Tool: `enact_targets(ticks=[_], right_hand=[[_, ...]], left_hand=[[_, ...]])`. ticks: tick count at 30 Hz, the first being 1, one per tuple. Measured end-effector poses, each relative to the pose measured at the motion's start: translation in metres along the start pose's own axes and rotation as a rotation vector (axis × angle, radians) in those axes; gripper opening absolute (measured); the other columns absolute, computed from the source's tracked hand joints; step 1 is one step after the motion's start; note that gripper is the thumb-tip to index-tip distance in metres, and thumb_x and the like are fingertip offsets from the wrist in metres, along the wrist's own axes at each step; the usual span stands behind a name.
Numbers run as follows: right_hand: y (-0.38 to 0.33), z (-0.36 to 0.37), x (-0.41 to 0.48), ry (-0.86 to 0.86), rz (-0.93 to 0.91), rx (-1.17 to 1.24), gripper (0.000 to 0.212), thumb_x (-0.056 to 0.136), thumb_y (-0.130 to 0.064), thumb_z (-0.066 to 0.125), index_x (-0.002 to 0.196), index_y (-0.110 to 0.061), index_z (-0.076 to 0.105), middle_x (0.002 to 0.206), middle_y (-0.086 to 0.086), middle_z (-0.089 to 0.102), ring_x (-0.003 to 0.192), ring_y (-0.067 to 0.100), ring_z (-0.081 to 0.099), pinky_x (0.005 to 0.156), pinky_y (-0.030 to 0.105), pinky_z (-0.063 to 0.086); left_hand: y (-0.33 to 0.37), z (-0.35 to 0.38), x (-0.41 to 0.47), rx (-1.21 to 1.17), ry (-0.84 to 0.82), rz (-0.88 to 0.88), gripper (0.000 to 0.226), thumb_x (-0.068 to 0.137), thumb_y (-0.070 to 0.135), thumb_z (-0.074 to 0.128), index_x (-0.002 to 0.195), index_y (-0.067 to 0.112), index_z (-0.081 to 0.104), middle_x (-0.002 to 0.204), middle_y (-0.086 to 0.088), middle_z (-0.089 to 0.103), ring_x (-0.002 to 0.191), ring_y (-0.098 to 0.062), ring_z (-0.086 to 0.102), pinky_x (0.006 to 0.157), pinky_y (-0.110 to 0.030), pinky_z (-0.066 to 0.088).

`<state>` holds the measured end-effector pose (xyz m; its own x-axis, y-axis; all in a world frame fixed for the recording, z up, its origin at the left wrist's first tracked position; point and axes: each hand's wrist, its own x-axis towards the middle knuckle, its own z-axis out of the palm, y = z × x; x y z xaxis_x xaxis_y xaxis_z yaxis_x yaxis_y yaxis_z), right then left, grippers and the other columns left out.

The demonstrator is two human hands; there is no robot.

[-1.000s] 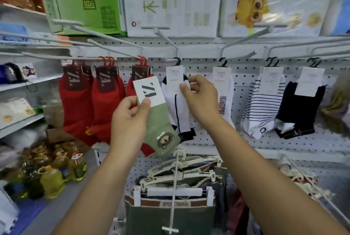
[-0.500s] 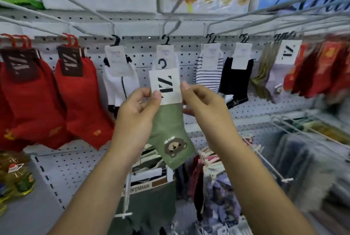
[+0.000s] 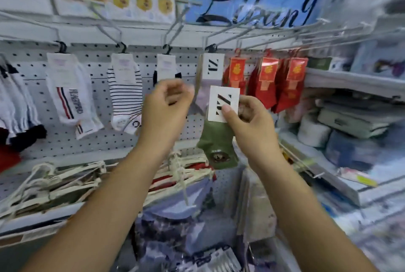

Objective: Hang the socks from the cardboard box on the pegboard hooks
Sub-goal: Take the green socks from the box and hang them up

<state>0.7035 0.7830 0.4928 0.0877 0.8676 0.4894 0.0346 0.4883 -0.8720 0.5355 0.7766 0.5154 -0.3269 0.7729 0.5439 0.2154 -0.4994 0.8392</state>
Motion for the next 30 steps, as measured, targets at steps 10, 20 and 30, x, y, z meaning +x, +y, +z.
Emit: enact_targets(ticks=[10,20,30], right_hand=[[0.0,-0.052,0.109,-0.067,-0.194,-0.138,0.038,0.093,-0.033,0.069,0.126,-0.033,0.051,0.101,-0.003,0.065,0.087,0.013,0.063,0.069,0.029,0.051],[0.002,-0.031,0.165,-0.228,-0.215,-0.047,0.038,0.092,-0.024,0.072,0.126,-0.028,0.056,0.091,-0.021,0.055,0.076,-0.001,0.057,0.051,0.009,0.041],[0.02,-0.024,0.189,-0.311,-0.199,-0.088,0.04,0.092,-0.021,0.071,0.131,-0.022,0.062,0.087,-0.009,0.059,0.078,0.003,0.058,0.059,0.014,0.042]], left_hand=[[0.068,0.083,0.034,0.273,0.074,0.292,0.033,0.093,0.031,0.072,0.126,0.023,0.069,0.122,0.01,0.07,0.114,-0.004,0.063,0.099,-0.025,0.052],[0.083,0.093,0.054,0.337,0.084,0.329,0.013,0.088,0.017,0.078,0.101,0.019,0.078,0.099,0.007,0.078,0.095,-0.008,0.074,0.09,-0.028,0.059],[0.088,0.092,0.054,0.394,0.047,0.336,0.018,0.087,0.017,0.079,0.079,0.032,0.075,0.088,0.016,0.078,0.09,-0.003,0.074,0.082,-0.015,0.055]])
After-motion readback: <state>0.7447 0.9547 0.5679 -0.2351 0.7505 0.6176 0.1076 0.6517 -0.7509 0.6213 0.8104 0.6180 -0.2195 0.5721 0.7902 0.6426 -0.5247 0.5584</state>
